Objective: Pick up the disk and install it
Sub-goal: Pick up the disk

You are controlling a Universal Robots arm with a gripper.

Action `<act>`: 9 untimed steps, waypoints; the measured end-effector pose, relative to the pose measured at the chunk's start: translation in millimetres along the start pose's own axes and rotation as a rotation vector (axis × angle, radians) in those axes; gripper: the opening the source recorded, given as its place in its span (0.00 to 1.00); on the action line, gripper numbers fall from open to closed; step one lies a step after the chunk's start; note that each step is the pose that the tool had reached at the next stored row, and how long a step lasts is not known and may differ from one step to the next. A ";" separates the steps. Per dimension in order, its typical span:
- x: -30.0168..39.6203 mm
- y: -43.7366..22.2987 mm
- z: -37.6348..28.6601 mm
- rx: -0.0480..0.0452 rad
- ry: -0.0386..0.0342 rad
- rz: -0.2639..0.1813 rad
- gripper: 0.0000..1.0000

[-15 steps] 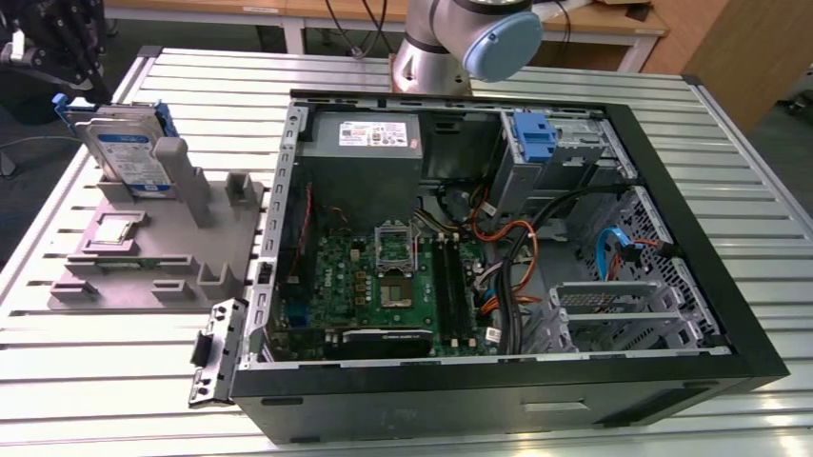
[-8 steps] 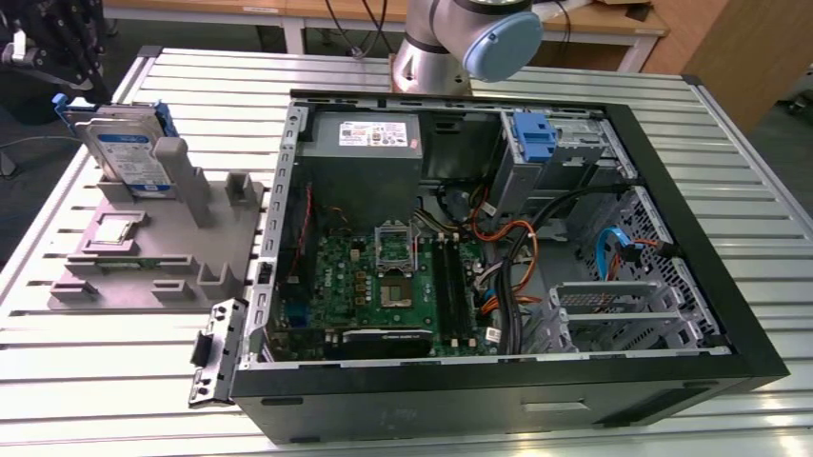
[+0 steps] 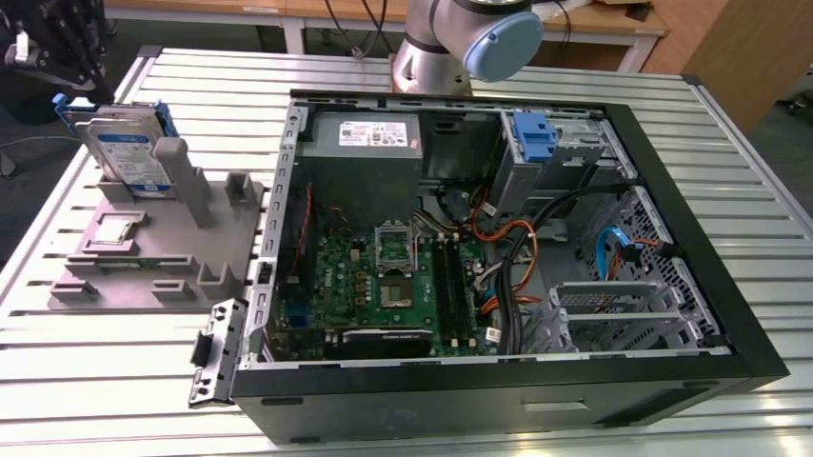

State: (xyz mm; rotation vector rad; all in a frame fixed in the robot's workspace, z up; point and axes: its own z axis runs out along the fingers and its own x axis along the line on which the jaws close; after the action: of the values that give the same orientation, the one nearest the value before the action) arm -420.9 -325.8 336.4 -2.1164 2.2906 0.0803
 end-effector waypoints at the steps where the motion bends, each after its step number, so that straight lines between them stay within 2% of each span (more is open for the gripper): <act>1: 0.0 0.1 0.2 0.0000 0.0001 -0.002 0.11; 9: -0.1 -1.7 1.6 -0.0004 0.0003 -0.011 0.11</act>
State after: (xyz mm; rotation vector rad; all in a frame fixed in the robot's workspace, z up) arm -419.2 -325.7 334.8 -2.1288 2.2794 0.0803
